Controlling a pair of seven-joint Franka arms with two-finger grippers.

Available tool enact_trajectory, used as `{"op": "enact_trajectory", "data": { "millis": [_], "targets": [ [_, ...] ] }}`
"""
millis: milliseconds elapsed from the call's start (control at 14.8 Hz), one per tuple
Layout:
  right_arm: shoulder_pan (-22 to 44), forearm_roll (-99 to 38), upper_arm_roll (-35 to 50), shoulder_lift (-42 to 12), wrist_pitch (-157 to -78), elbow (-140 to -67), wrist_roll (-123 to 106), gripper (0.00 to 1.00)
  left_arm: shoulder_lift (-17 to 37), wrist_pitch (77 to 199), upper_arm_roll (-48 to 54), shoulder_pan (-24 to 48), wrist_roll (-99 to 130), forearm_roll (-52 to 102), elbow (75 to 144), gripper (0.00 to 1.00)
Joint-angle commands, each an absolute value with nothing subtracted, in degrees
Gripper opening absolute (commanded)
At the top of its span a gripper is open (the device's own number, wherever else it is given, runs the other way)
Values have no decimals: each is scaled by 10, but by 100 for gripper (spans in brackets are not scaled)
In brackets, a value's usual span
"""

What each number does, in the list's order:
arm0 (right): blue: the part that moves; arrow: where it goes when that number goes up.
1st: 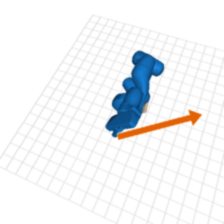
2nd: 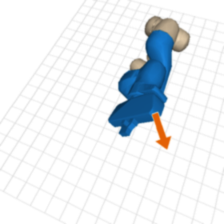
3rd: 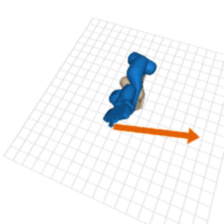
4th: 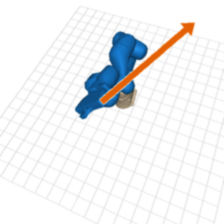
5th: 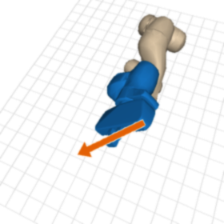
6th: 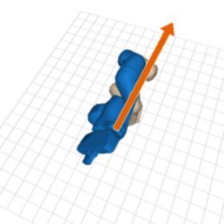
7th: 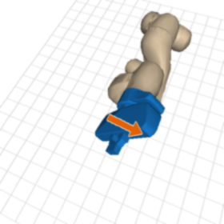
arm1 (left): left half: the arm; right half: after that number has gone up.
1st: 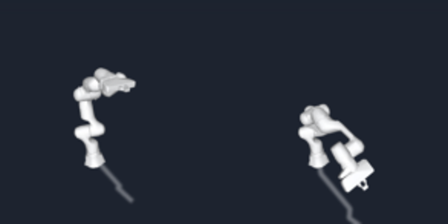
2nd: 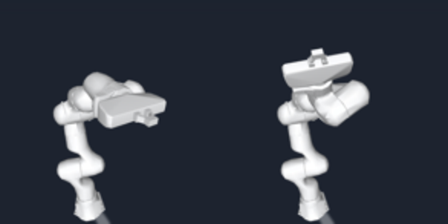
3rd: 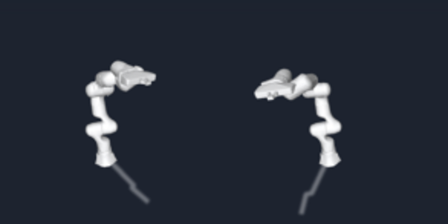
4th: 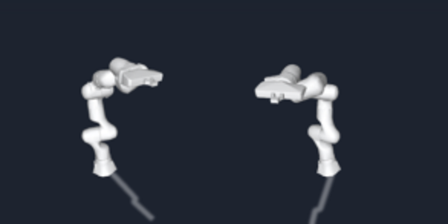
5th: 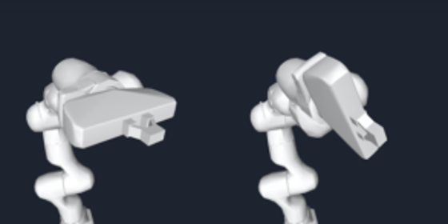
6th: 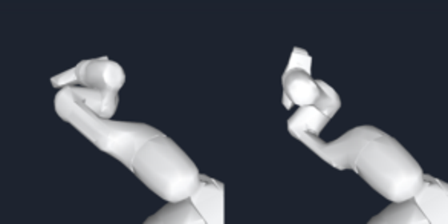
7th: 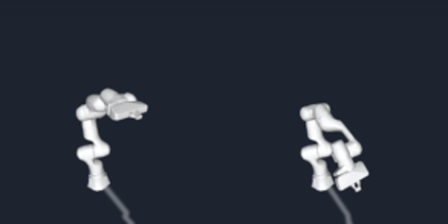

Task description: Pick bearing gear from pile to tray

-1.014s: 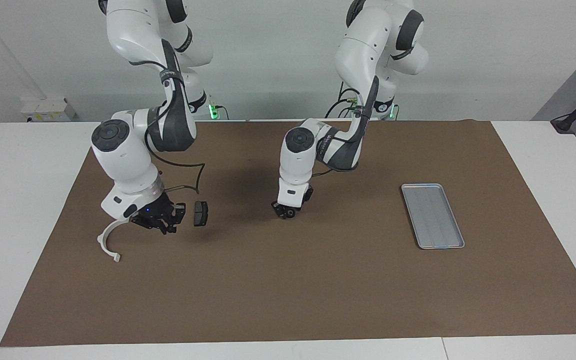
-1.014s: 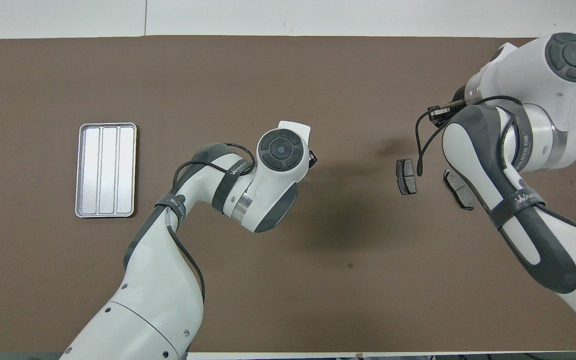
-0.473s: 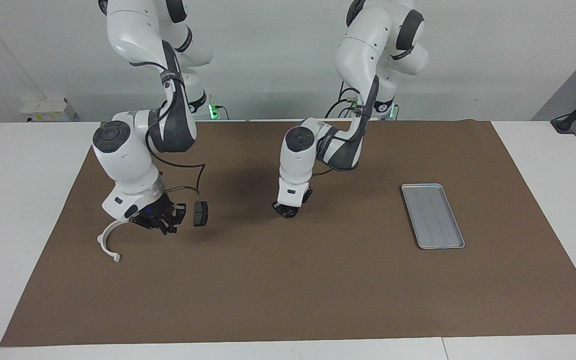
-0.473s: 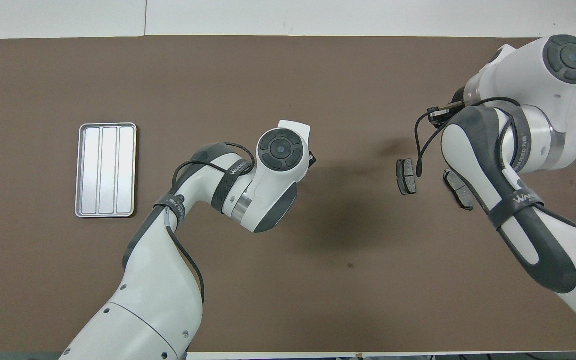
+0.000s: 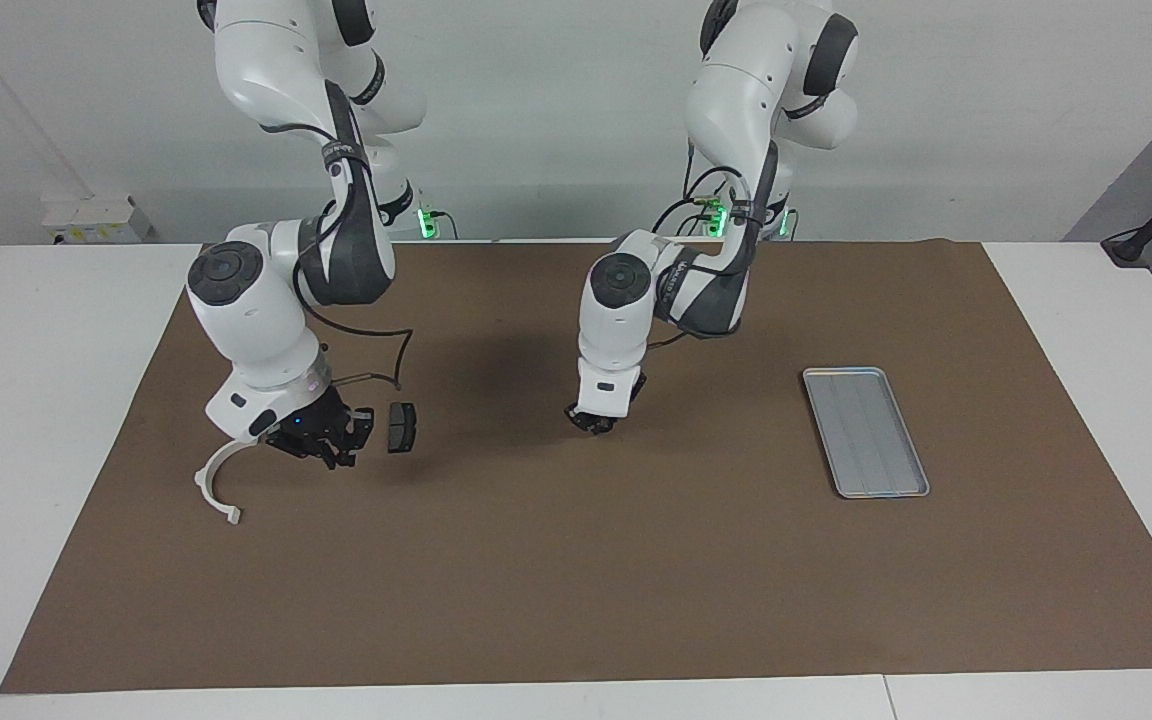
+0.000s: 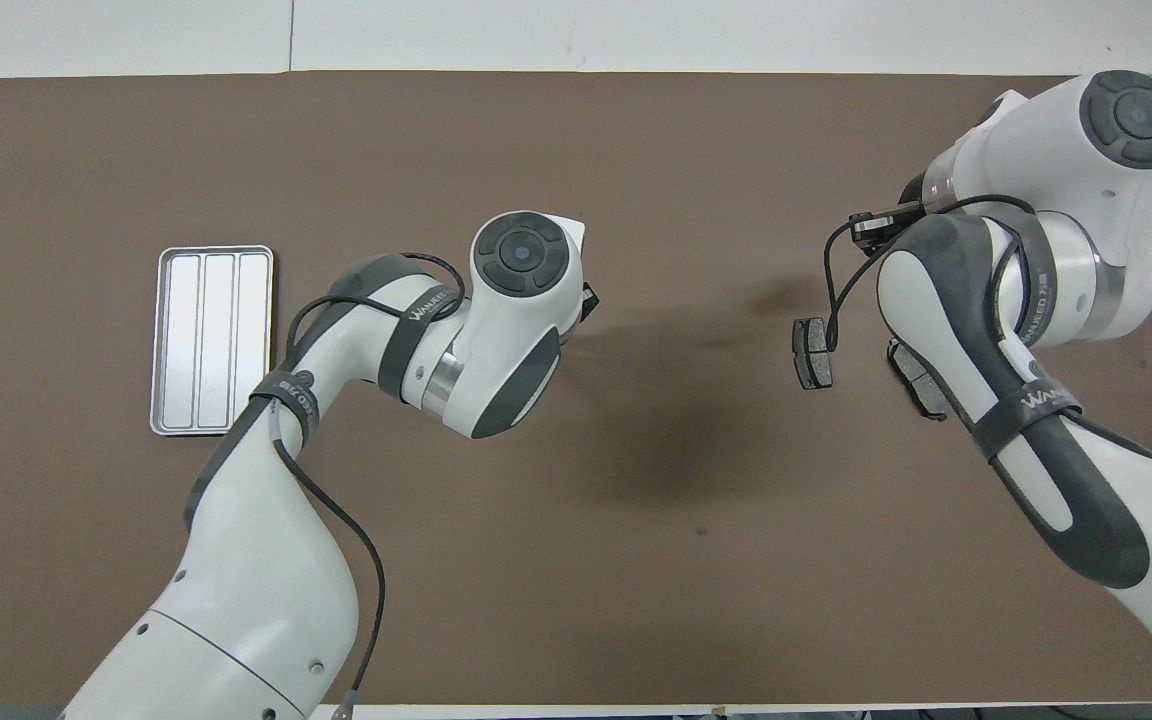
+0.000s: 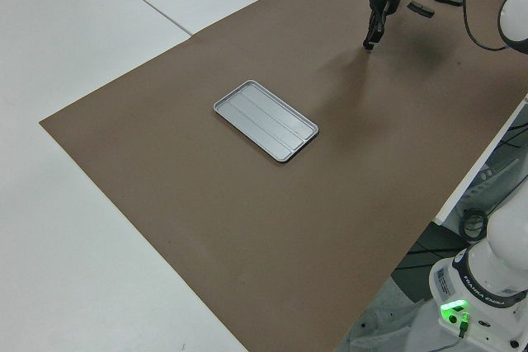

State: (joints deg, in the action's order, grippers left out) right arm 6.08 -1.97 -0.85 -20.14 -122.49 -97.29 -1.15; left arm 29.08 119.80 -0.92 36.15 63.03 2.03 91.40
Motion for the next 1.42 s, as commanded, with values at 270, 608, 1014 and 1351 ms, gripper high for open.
{"op": "enact_trajectory", "data": {
  "millis": [270, 608, 1014, 1351],
  "targets": [
    [160, -30, -5, -188, -1244, -983, 189, 0, 129, 1162, -5, 208, 370, 18, 1053, 0],
    [289, 23, -5, -212, -1266, -974, 413, 0, 106, 1165, -6, 115, 153, 18, 1102, 0],
    [358, 43, -6, -275, -1312, -963, 511, 0, 70, 1289, -5, 13, 17, 18, 1230, 0],
    [359, 46, -5, -288, -1332, -963, 514, 0, 72, 1308, -5, 17, 25, 18, 1249, 0]
  ]
}}
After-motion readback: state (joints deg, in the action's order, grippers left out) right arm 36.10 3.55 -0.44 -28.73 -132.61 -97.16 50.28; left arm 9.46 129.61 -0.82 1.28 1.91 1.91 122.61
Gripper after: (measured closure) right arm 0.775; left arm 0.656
